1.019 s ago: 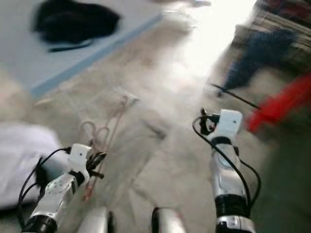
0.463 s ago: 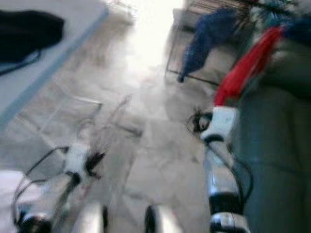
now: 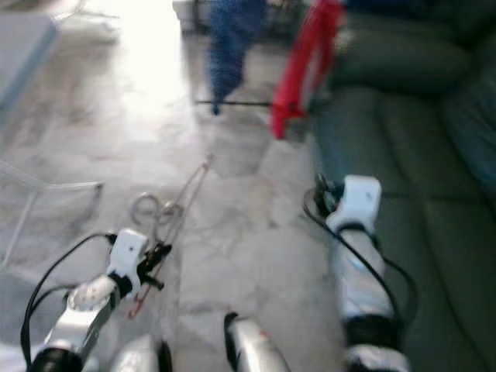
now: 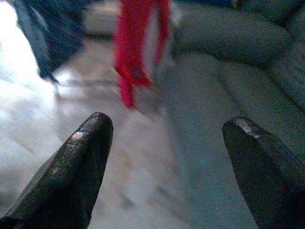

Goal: Hang hanger

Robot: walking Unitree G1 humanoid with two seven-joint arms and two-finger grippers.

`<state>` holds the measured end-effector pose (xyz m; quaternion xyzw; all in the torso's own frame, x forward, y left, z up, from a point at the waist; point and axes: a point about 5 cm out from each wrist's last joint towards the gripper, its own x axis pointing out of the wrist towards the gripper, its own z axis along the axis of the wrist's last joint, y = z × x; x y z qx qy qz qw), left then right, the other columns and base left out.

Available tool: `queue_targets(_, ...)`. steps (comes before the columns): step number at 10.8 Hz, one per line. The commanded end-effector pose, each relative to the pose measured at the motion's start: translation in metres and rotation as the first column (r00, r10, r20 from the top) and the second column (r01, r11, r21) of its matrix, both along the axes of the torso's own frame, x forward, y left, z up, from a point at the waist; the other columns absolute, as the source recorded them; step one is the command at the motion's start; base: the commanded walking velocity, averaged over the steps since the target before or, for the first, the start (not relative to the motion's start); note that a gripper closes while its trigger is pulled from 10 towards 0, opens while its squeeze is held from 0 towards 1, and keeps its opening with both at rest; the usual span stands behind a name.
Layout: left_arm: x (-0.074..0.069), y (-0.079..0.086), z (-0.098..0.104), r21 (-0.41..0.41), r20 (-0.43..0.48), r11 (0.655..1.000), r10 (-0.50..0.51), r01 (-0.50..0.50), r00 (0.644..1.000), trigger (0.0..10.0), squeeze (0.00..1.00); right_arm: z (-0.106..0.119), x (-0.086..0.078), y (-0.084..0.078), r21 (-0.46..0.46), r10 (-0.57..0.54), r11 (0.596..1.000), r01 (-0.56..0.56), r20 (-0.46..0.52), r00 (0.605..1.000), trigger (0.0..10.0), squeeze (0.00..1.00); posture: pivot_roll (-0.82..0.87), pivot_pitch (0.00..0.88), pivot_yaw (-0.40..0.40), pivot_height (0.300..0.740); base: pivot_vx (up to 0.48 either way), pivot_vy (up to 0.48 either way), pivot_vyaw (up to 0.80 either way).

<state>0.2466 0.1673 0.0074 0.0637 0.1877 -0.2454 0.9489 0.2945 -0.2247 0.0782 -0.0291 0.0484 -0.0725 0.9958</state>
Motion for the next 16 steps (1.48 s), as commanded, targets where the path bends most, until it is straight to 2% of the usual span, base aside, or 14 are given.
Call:
queue_targets(1,0.0,-0.004,0.003,0.039,0.016,0.997,-0.066,0.065,0.998,10.0,0.0,-0.006,-0.004,-0.006,-0.02,-0.009,1.0,0.009,-0.04,0.999,10.0,0.0,0.0,0.16,-0.07,0.74,0.0,0.0,-0.8)
queue_targets(2,0.001,-0.003,0.005,0.07,0.031,0.993,-0.098,0.096,0.995,10.0,0.0,-0.006,-0.004,-0.009,-0.023,-0.016,1.0,0.015,-0.038,0.999,10.0,0.0,0.0,0.16,-0.071,0.74,0.0,0.0,-0.8)
queue_targets(4,0.007,-0.005,0.011,0.037,0.061,0.996,-0.085,0.083,0.994,10.0,0.0,-0.003,-0.001,-0.004,-0.024,0.004,1.0,-0.005,-0.03,1.0,10.0,0.0,-0.01,0.16,-0.07,0.74,0.0,0.0,0.0)
queue_targets(6,0.006,-0.009,0.011,0.046,0.064,0.994,-0.1,0.097,0.993,10.0,0.0,-0.007,-0.002,0.003,-0.024,0.031,0.999,-0.032,-0.044,0.999,10.0,0.0,0.0,0.16,-0.073,0.74,0.0,0.0,0.0)
queue_targets(10,0.004,-0.011,0.009,0.05,0.061,0.994,-0.099,0.096,0.993,10.0,0.0,-0.005,-0.001,0.006,-0.007,0.042,0.999,-0.042,-0.024,0.999,10.0,0.0,0.0,0.162,-0.074,0.74,0.0,0.0,0.0)
queue_targets(11,0.004,-0.009,0.011,0.068,0.093,0.996,-0.068,0.062,0.993,10.0,0.0,-0.003,-0.003,0.008,0.003,0.058,0.998,-0.058,0.003,0.998,10.0,0.0,0.0,0.161,-0.074,0.74,0.0,0.0,0.0)
queue_targets(12,0.004,-0.004,0.014,0.079,0.137,0.997,0.004,-0.015,0.991,10.0,0.0,-0.005,-0.009,0.008,0.009,0.072,0.997,-0.073,0.019,0.997,10.0,0.0,0.0,0.162,-0.073,0.74,0.0,0.0,0.0)
queue_targets(14,-0.006,0.003,0.019,0.058,0.187,0.993,0.091,-0.104,0.978,10.0,0.0,-0.015,-0.023,0.002,0.002,0.074,0.997,-0.074,-0.003,0.997,10.0,0.0,0.0,0.162,-0.073,0.74,0.0,0.0,0.0)
queue_targets(15,-0.021,0.011,0.017,0.027,0.181,0.984,0.169,-0.177,0.969,10.0,0.0,-0.023,-0.035,0.003,0.002,0.075,0.997,-0.075,-0.023,0.997,10.0,0.0,0.02,0.174,-0.074,0.74,0.0,0.0,0.0)
queue_targets(16,-0.027,0.013,0.013,0.015,0.165,0.98,0.192,-0.198,0.967,10.0,0.0,-0.026,-0.038,0.006,0.004,0.08,0.997,-0.08,-0.028,0.996,10.0,0.0,0.02,0.175,-0.074,0.74,0.0,0.0,0.0)
